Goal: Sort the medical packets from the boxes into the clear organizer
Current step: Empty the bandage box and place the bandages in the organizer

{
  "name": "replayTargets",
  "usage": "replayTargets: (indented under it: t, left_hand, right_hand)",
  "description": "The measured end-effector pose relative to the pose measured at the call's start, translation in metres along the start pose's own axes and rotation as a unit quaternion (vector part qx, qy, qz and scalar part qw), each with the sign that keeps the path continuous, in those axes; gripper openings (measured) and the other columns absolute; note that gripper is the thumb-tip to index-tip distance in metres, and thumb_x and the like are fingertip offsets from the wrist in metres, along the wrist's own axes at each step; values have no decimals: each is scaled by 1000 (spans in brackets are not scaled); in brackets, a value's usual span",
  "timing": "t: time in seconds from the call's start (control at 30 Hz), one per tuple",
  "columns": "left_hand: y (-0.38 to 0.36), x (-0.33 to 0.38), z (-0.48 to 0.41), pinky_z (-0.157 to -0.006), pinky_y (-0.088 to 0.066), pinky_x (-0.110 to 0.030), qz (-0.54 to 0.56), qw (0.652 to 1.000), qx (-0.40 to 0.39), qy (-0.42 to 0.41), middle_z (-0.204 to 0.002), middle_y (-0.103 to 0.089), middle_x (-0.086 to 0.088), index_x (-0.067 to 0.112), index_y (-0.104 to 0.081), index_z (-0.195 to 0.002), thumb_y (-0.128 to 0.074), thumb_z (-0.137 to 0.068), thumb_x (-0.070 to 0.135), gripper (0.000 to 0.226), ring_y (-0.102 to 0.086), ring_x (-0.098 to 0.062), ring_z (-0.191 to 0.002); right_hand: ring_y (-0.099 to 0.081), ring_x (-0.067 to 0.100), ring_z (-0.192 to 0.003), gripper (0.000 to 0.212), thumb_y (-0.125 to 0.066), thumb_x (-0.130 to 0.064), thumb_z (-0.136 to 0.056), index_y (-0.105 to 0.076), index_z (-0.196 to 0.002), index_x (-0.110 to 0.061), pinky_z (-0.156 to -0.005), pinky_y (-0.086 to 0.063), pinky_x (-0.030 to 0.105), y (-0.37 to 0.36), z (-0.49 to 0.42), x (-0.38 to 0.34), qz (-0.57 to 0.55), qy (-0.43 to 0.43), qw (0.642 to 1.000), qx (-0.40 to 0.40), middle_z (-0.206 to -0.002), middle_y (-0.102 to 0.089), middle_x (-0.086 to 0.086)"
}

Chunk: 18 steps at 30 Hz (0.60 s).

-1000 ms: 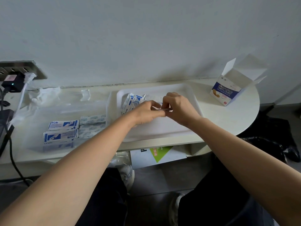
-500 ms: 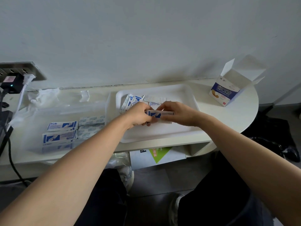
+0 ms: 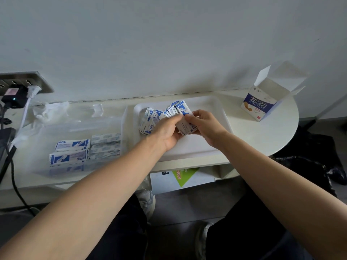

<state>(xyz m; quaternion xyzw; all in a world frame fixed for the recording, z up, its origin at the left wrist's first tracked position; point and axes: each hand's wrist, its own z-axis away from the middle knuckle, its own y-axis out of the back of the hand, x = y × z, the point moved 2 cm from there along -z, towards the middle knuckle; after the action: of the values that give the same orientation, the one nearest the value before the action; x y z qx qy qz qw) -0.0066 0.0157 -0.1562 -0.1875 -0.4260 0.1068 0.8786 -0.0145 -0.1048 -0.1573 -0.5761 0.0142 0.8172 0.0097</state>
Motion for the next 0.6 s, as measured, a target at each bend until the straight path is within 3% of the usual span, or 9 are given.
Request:
replayTargets:
  t: [0.13,0.27,0.47,0.6]
  left_hand:
    - [3,-4,1,-70,-53,-33,21,999,23,13,-85,-63,-10,8,-61,-99,-52,-97,11,10,-61,-20,-76]
    - [2,-4,3,-73,-54,-36,11,1000,25,3,-91,-65,-13,6,-57,-118,-48,-95,3,24,-63,-23,-80]
    - [5,-7,1,-84,-53,-40,-29,998,60,-22,-96,-66,-13,9,-63,-110,-62,-90,5,21,-62,-29,-93]
    - [-2,-3,7,-71,-53,-34,-20,999,27,-14,-83,-63,-13,4,-60,-102,-50,-95,5,12,-61,-23,-75]
  right_hand:
    - [-61,17,-71,15,-60,-17,-93,-57,-89,-4,-70,-57,31,1,0,1,44,-7,999,20,-79,-62,11]
    - [-62,14,-67,16,-61,-20,-92,-60,-82,-7,-68,-56,27,6,0,3,34,-10,999,37,-77,-65,8]
    - [-64,15,-71,15,-62,-23,-92,-63,-84,-10,-76,-56,32,8,2,3,51,-1,997,49,-79,-67,6]
    - [-64,17,-74,14,-62,-22,-92,-65,-88,-9,-82,-55,37,10,2,5,61,-2,997,46,-82,-68,8]
